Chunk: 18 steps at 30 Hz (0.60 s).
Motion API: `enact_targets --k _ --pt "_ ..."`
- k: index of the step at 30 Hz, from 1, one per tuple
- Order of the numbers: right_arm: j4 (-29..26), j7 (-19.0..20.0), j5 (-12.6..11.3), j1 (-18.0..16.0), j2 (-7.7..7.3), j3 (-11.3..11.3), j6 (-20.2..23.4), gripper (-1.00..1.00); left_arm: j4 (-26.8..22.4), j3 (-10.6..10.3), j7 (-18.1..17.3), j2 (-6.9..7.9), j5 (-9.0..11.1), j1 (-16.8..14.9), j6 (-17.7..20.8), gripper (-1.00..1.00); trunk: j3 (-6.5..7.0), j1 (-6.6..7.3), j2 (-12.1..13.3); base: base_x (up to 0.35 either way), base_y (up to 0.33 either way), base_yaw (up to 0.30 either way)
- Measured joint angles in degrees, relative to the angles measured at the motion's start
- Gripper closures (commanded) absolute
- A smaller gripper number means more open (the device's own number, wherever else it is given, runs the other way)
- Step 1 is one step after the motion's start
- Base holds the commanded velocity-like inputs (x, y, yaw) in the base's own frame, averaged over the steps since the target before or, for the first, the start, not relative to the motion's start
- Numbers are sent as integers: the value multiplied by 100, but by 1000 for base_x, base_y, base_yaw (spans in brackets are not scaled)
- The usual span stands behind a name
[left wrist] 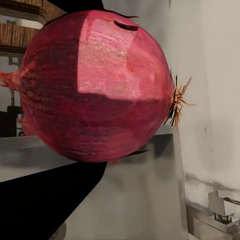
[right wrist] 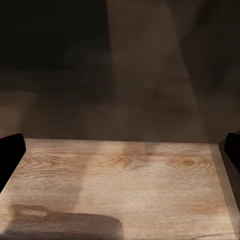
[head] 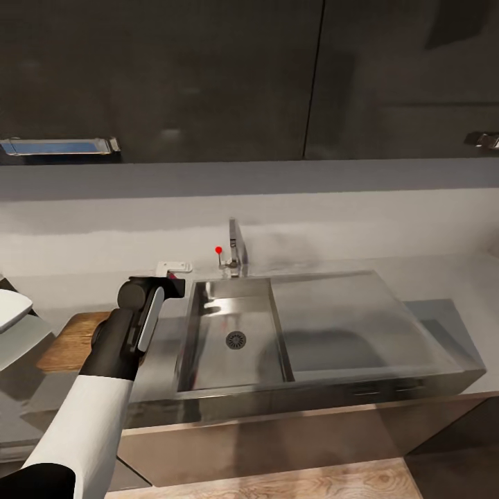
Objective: In the kitchen, take the Vidalia onion out of the sink, dice it on the chopping board with the paring knife, put the diced onion into the bowl on the countertop, then place both the paring knife and the chopping board into the sink.
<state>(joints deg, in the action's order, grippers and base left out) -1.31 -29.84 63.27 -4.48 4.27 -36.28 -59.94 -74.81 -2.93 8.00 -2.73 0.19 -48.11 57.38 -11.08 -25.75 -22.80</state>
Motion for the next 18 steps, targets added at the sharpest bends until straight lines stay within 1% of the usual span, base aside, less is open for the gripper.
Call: enact_targets --k 5,7,8,11,15,18 --pt "12 2 -2 3 -27 -7 0 -100 2 0 0 -2 2 0 0 100 0 0 0 0 0 0" --pt "16 6 0 70 -37 -9 0 -100 -5 0 0 -6 1 0 0 100 0 0 0 0 0 0" --pt "14 7 6 187 -42 -14 0 -100 -9 0 0 -7 2 0 0 100 -1 0 0 0 0 0" --pt "11 10 23 402 -47 -12 0 -100 -9 0 0 -8 1 0 0 100 0 0 0 0 0 0" --pt "14 4 46 833 -53 -12 -4 -100 18 1 0 -8 4 0 0 100 -2 1 -1 0 0 0" --pt "11 4 49 1085 -67 -12 -4 -100 34 1 0 -8 8 0 -1 100 -2 0 -1 0 0 0"
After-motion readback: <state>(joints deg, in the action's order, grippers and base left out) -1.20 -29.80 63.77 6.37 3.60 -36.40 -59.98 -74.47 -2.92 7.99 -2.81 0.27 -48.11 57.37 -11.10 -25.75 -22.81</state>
